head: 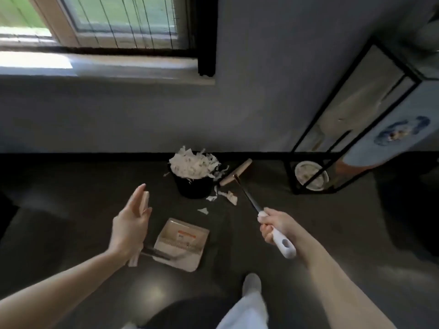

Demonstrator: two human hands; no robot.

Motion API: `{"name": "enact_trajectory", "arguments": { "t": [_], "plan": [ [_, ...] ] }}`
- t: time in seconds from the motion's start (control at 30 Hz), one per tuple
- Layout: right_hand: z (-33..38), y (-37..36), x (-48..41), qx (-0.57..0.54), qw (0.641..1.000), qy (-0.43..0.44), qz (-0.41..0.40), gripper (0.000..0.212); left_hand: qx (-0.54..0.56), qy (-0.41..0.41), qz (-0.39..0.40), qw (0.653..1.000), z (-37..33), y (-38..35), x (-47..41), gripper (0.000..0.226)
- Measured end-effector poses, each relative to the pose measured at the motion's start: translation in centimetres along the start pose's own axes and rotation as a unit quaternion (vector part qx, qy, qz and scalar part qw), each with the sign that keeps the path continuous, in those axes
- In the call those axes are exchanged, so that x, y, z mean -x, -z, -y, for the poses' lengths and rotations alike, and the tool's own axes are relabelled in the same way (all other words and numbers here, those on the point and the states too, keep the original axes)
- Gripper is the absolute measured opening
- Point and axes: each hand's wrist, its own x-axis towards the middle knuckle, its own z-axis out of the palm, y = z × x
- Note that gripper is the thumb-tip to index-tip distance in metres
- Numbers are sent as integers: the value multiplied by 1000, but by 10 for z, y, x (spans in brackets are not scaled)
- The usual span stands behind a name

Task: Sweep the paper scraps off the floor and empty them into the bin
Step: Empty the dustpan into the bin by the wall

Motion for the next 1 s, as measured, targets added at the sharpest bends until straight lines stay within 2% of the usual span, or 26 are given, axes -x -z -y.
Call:
{"name": "enact_trajectory", "arguments": {
  "t": [0.1,0.23,0.37,0.47,0.57,0.73,0.87,1.0],
  "plan": [
    [43,31,-41,11,999,-1,36,65,27,42,-60,997,-15,-29,5,59],
    [89,56,-94,10,998,-18,63,65,62,64,-79,993,-30,-55,9,60],
    [101,63,-144,39,994,-48,90,66,62,80,-95,990,-32,-71,8,61],
    [82,64,-161,73,990,-85,81,62,38,95,-117,988,-34,-70,6,59],
    [53,77,-153,89,987,-117,66,62,20,93,-117,989,-36,-71,5,58],
    [40,101,-120,46,985,-152,61,61,4,82,-98,992,-41,-72,-1,58],
    [64,110,-92,23,988,-139,66,55,2,68,-81,994,-50,-71,-6,61],
    [102,129,-65,-11,986,-150,70,41,15,58,-29,998,-50,-65,-7,62]
  ]
}}
